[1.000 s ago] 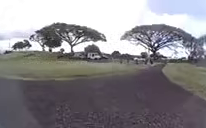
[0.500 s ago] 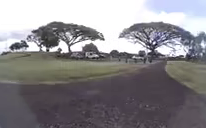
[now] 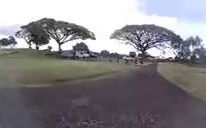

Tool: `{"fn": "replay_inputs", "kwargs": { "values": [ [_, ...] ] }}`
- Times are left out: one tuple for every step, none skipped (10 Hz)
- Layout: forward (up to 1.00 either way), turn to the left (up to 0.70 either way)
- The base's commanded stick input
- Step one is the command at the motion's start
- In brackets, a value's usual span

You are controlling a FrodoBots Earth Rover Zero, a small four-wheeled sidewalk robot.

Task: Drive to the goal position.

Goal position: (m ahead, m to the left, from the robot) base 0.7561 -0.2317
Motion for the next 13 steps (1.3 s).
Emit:
{"fn": "replay_inputs", "kwargs": {
  "values": [
    [0.85, -0.21],
    [0.85, -0.12],
    [0.85, -0.08],
    [0.85, -0.08],
    [0.85, -0.07],
    [0.85, -0.06],
    [0.85, -0.03],
    [0.85, 0.00],
    [0.85, 0.00],
    [0.85, 0.00],
    [0.85, 0.00],
    [0.85, 0.00],
    [0.85, 0.00]
  ]
}}
